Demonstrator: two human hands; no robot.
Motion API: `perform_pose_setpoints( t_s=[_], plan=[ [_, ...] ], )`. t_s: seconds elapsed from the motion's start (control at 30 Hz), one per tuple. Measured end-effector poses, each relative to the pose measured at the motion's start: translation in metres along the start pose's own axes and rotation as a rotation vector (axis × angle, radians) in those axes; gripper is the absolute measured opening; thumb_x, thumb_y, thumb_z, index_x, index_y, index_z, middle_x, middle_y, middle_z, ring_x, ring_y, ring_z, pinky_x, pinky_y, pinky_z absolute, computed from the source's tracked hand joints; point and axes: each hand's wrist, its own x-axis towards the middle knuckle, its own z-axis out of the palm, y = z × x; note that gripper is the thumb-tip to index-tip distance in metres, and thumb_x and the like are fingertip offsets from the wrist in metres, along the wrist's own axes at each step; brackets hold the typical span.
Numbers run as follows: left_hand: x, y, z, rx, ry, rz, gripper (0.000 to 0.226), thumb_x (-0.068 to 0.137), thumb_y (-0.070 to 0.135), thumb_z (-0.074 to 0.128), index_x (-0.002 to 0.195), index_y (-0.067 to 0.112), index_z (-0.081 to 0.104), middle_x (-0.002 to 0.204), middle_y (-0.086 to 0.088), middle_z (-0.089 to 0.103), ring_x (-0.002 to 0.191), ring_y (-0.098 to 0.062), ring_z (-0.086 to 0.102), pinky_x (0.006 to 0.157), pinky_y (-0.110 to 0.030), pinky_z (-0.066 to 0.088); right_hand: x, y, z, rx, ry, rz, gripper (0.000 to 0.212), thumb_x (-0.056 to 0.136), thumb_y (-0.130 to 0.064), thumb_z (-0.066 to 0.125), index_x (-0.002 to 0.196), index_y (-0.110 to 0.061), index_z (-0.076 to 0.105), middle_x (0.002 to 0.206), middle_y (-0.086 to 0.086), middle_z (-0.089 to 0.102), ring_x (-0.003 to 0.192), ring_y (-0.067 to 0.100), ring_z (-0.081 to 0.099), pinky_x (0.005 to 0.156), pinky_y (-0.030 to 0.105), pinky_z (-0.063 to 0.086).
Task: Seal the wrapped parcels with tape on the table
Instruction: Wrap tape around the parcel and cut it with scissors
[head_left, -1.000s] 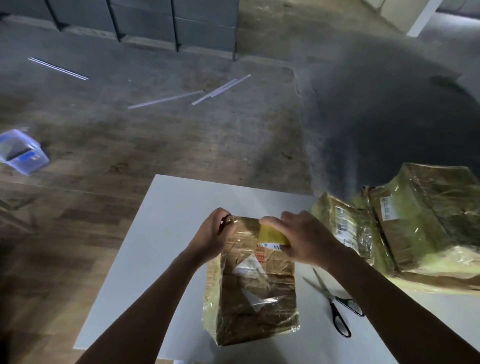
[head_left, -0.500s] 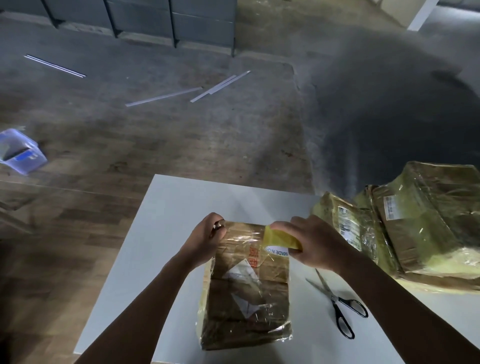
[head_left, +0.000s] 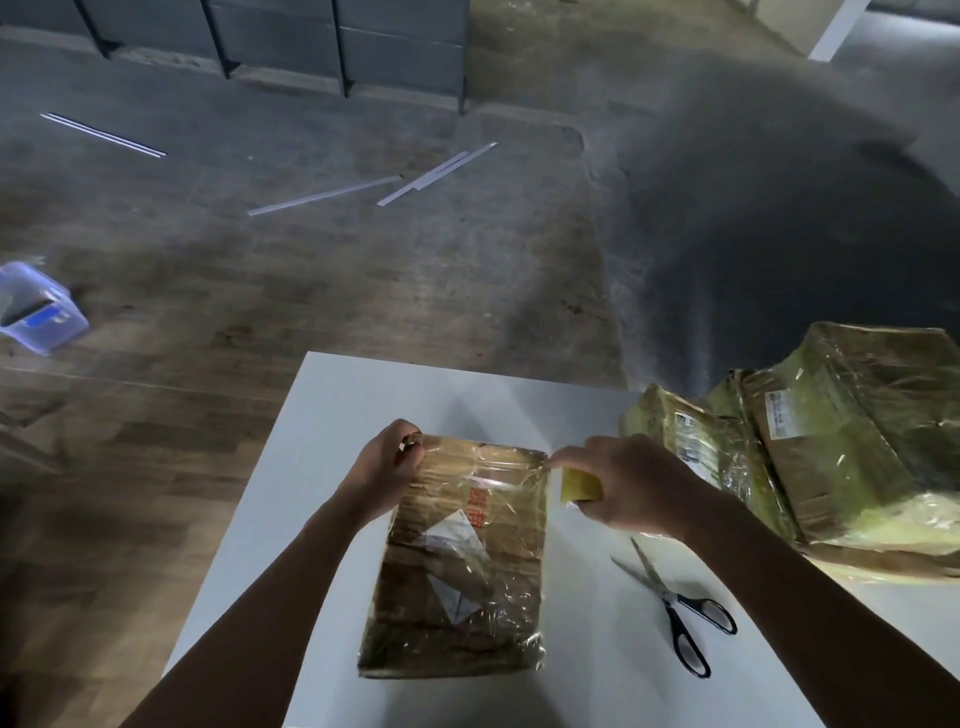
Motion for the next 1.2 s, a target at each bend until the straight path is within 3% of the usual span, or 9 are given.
perform_pose_setpoints(
  t_s=[0.2,0.33,0.43,0.53,0.67,0.8,0.97,1.1,1.2],
  plan=[
    [0.007,0.000,0.007,0.049,-0.104,-0.027,0.005,0.097,0.013,0.046,0.097,0.015,0.050,0.089,-0.002,0.058,0.081,-0.017,0.054,0.066,-0.025,0.040,-0.006,0.011,0.012,-0.113,-0.165,0.084,0.056,0.087,-0.036,0.059,0.138,-0.044,0.038,0.107,-0.003,0.058,0.090,0.017,0.062,0.078,0.026,0.049],
    [0.002,-0.001,0.017,0.169,-0.062,-0.025,0.016,0.097,0.012,0.042,0.108,0.019,0.052,0.107,-0.003,0.060,0.100,-0.022,0.056,0.082,-0.036,0.048,-0.008,0.008,0.033,-0.027,-0.196,0.109,0.057,0.090,-0.033,0.058,0.142,-0.041,0.036,0.108,-0.002,0.055,0.095,0.018,0.060,0.079,0.025,0.045],
    [0.000,0.014,0.021,0.548,-0.025,0.109,0.050,0.091,0.003,0.043,0.136,0.023,0.045,0.138,-0.001,0.047,0.125,-0.026,0.039,0.099,-0.043,0.037,-0.008,0.008,0.043,-0.024,-0.167,0.128,0.057,0.090,-0.031,0.058,0.141,-0.039,0.036,0.105,-0.001,0.053,0.093,0.020,0.061,0.077,0.026,0.044],
    [0.000,0.033,0.036,0.883,-0.132,0.264,0.056,0.094,0.015,0.048,0.147,0.018,0.030,0.154,-0.003,0.027,0.145,-0.030,0.014,0.117,-0.053,0.011,-0.008,0.008,0.048,-0.006,-0.151,0.127,0.055,0.089,-0.028,0.058,0.140,-0.036,0.038,0.104,-0.001,0.051,0.089,0.021,0.060,0.073,0.025,0.042],
    [-0.006,0.046,0.064,0.862,-0.215,0.350,0.062,0.099,0.022,0.045,0.151,0.009,0.015,0.155,-0.008,0.025,0.145,-0.025,0.017,0.119,-0.050,0.007,-0.011,0.008,0.058,0.038,-0.111,0.116,0.055,0.088,-0.027,0.060,0.139,-0.034,0.040,0.100,0.000,0.051,0.085,0.021,0.061,0.068,0.025,0.045],
    [0.003,0.047,0.069,0.741,-0.153,0.321,0.040,0.097,0.039,0.048,0.134,0.023,0.046,0.129,0.003,0.056,0.121,-0.019,0.048,0.108,-0.038,0.027,-0.015,0.011,0.069,0.050,-0.066,0.141,0.058,0.088,-0.026,0.059,0.141,-0.036,0.038,0.100,0.001,0.051,0.083,0.023,0.060,0.066,0.026,0.043],
    [0.026,0.054,0.059,0.554,-0.253,0.160,0.035,0.083,0.039,0.071,0.110,0.021,0.059,0.112,0.004,0.064,0.104,-0.019,0.057,0.089,-0.035,0.035,-0.026,0.017,0.081,0.208,0.003,0.170,0.069,0.081,-0.014,0.060,0.140,-0.040,0.038,0.098,0.001,0.052,0.077,0.025,0.059,0.063,0.028,0.044],
    [0.023,0.071,0.066,0.651,-0.324,0.317,0.053,0.087,0.012,0.065,0.136,0.018,0.047,0.131,-0.003,0.055,0.118,-0.023,0.051,0.100,-0.039,0.040,-0.031,0.017,0.091,0.399,0.121,0.330,0.062,0.078,-0.017,0.068,0.132,-0.030,0.043,0.125,-0.003,0.056,0.102,0.023,0.060,0.081,0.028,0.048],
    [0.008,0.085,0.086,0.741,-0.425,0.415,0.066,0.090,0.009,0.052,0.150,0.012,0.024,0.148,-0.007,0.039,0.134,-0.026,0.038,0.117,-0.045,0.020,-0.031,0.017,0.095,0.362,0.121,0.322,0.053,0.081,-0.023,0.072,0.128,-0.021,0.049,0.125,-0.002,0.055,0.104,0.021,0.059,0.080,0.021,0.041]
  ],
)
